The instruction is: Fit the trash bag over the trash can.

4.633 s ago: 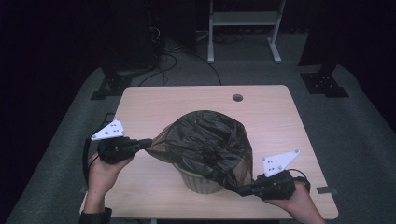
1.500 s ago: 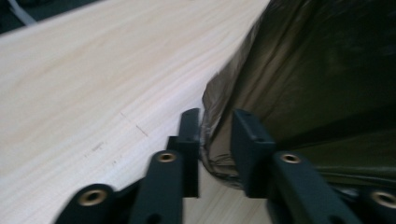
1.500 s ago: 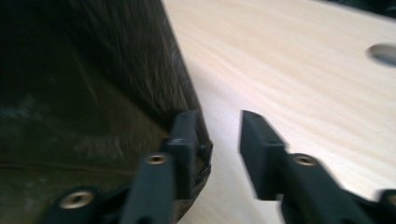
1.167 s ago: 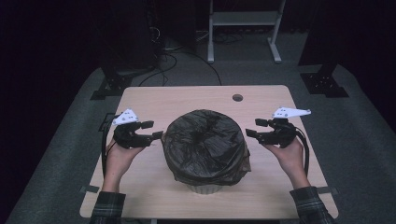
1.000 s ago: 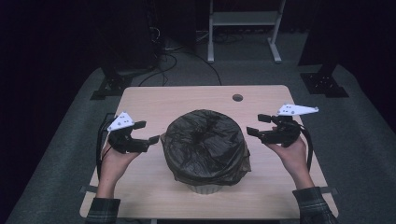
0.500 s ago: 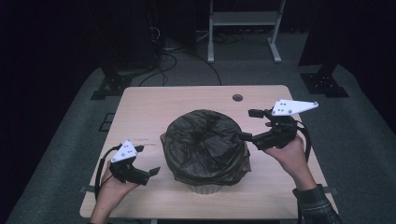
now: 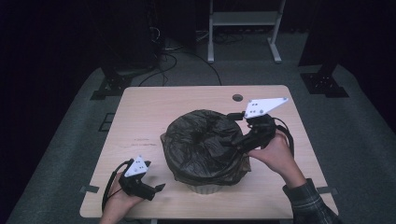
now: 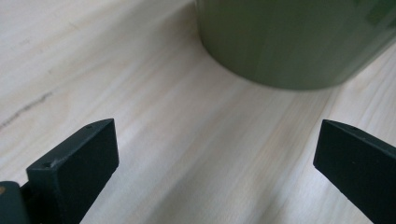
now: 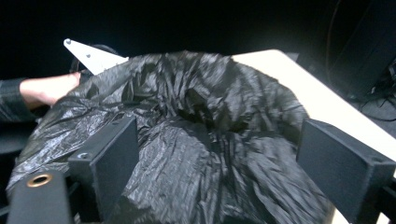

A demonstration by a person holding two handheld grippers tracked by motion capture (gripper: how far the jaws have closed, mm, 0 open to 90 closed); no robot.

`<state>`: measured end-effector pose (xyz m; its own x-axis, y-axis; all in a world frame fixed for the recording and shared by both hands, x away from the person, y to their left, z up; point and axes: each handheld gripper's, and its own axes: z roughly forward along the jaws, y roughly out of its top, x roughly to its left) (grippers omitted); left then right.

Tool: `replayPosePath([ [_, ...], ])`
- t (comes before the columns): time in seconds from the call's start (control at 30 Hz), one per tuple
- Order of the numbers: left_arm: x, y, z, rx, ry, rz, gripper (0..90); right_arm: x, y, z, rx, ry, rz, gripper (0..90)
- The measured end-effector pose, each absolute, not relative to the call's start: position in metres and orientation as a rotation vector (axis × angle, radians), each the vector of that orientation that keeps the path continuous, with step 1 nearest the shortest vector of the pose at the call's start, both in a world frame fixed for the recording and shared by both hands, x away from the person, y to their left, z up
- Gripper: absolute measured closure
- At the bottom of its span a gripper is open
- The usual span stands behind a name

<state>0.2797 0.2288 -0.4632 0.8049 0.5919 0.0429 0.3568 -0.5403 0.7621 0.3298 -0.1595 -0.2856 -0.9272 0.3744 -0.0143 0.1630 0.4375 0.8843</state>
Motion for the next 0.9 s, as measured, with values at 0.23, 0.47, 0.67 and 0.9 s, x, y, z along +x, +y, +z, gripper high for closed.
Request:
replayPosePath([
  [0.23, 0.284, 0.229, -0.483, 2.255, 0.712, 0.336, 0.0, 0.339, -0.131, -0.291, 0.401, 2.591, 1.320, 12.2],
  [0.47, 0.285, 0.228, -0.484, 2.260, 0.704, 0.325, 0.0, 0.344, -0.108, -0.305, 0.375, 2.703, 1.163, 12.2],
  [0.67, 0.286, 0.227, -0.484, 2.262, 0.705, 0.310, 0.0, 0.345, -0.094, -0.315, 0.354, 2.783, 1.016, 12.2],
  [0.9, 0.286, 0.226, -0.484, 2.262, 0.705, 0.309, 0.0, 0.345, -0.088, -0.318, 0.326, 2.860, 0.901, 12.2],
])
